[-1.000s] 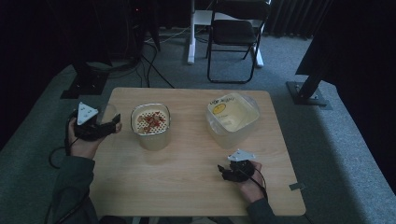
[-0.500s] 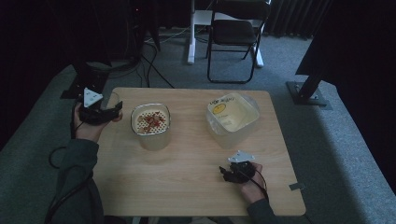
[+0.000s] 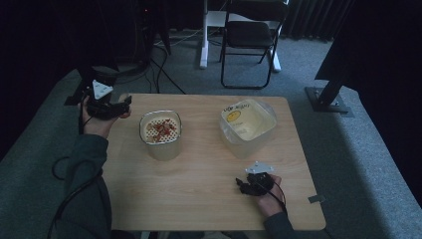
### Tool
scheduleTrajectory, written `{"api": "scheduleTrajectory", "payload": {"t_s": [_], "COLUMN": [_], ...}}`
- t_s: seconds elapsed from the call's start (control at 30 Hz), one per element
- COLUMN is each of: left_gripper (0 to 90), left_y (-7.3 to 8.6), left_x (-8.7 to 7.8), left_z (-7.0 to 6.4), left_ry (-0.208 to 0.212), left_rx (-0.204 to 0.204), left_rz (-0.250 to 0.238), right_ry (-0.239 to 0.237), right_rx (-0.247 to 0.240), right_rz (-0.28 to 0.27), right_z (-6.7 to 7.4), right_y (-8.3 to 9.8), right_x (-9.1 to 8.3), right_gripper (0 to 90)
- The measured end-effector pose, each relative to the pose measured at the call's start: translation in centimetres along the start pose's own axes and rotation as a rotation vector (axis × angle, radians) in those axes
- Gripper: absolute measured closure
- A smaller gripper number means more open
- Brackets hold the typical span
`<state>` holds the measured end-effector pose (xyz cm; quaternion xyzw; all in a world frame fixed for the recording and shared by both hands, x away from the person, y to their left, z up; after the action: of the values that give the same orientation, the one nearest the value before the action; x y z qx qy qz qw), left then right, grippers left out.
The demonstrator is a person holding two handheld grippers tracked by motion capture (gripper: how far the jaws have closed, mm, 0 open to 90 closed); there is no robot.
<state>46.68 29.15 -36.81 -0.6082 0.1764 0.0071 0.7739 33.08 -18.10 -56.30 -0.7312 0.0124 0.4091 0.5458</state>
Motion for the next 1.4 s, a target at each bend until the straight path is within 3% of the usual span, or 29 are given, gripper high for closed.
{"api": "scheduleTrajectory", "payload": {"t_s": [0.17, 0.2, 0.27, 0.5, 0.6, 0.73, 0.97, 1.03, 1.17, 1.4], "left_gripper": [24.8, 24.9, 24.9, 25.6, 26.2, 26.4, 26.4, 26.4, 26.4, 26.6], "left_y": [-1.1, -1.1, -1.5, -1.8, -2.1, -2.5, -2.9, -2.9, -2.8, -2.6], "left_x": [0.7, 0.7, 1.3, 2.9, 3.1, 3.1, 2.6, 2.5, 2.3, 1.9], "left_z": [-0.8, -0.8, -1.7, -3.9, -4.7, -5.6, -6.5, -6.6, -6.8, -6.9], "left_ry": [-0.021, -0.021, -0.025, -0.035, -0.041, -0.086, -0.129, -0.144, -0.153, -0.155], "left_rx": [0.095, 0.095, 0.157, 0.3, 0.353, 0.446, 0.58, 0.635, 0.692, 0.738], "left_rz": [0.026, 0.026, 0.052, 0.125, 0.134, 0.139, 0.141, 0.146, 0.154, 0.159], "right_ry": [-0.008, -0.011, -0.018, -0.025, -0.027, -0.026, -0.026, -0.026, -0.026, -0.025], "right_rx": [0.027, 0.035, 0.046, 0.067, 0.072, 0.072, 0.073, 0.073, 0.073, 0.074], "right_rz": [-0.011, -0.014, -0.021, -0.04, -0.048, -0.05, -0.05, -0.05, -0.05, -0.05], "right_z": [-0.2, -0.2, -0.3, -0.5, -0.5, -0.5, -0.5, -0.5, -0.5, -0.5], "right_y": [0.3, 0.3, 0.4, 0.7, 0.8, 0.8, 0.8, 0.8, 0.8, 0.8], "right_x": [-0.1, 0.0, 0.0, 0.0, 0.0, 0.0, 0.0, 0.0, 0.0, 0.0], "right_gripper": [34.3, 34.1, 33.9, 33.2, 32.6, 32.4, 32.4, 32.4, 32.4, 32.4]}}
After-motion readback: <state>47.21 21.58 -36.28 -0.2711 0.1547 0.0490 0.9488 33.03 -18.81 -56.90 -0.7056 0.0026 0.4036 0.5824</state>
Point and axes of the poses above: each handheld gripper's, and its own axes: x roughly forward along the jaws, y roughly out of its underside, z roughly to its left, the point moved 3 cm from there along x, roughly forward along the jaws, and after that the axes turned 7 degrees about -z, right-handed, at the moved point
